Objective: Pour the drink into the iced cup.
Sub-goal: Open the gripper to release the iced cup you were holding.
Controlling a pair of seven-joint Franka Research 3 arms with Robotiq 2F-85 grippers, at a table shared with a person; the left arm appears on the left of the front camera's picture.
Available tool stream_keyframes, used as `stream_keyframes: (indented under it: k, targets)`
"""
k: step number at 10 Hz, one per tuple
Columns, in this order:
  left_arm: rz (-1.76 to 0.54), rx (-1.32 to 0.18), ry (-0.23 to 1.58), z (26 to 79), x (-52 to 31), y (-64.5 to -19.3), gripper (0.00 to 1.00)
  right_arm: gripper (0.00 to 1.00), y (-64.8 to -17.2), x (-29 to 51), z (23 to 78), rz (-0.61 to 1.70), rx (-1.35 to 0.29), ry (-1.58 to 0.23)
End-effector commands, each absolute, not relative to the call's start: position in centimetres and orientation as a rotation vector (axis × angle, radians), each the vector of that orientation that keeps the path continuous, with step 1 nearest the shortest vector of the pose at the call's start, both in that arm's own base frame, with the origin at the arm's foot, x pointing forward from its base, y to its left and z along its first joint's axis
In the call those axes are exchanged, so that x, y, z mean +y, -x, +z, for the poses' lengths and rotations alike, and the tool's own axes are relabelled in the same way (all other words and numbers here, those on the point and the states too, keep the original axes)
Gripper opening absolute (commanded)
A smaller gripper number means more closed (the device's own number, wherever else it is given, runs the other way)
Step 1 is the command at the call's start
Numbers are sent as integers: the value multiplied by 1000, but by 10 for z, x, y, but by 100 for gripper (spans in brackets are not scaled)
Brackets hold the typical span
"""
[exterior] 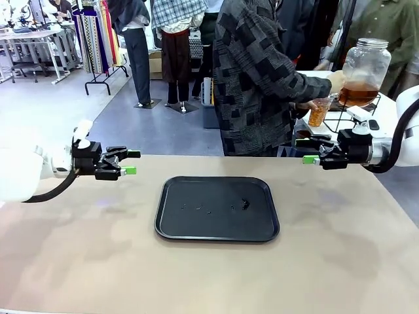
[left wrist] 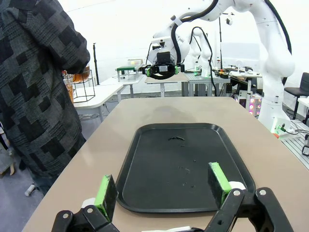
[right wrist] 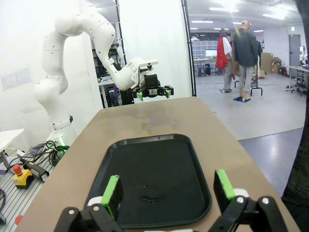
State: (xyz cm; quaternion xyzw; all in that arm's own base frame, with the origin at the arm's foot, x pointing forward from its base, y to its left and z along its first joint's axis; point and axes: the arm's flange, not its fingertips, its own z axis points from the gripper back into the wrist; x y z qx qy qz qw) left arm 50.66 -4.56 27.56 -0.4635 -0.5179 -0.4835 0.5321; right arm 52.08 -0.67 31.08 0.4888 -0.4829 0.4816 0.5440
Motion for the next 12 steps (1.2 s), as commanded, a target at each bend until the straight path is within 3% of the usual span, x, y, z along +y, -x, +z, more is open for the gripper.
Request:
stream_keyframes:
  k: [1,12]
  targets:
    - [-1150,-1241,1105,278,-46,-506,100,100,-520,-7,313,1136,-1148,-1170]
    - [-1150,-1241,1105,278,-46,-506,100,100,-520,-7,313,1136,-1148,-1170]
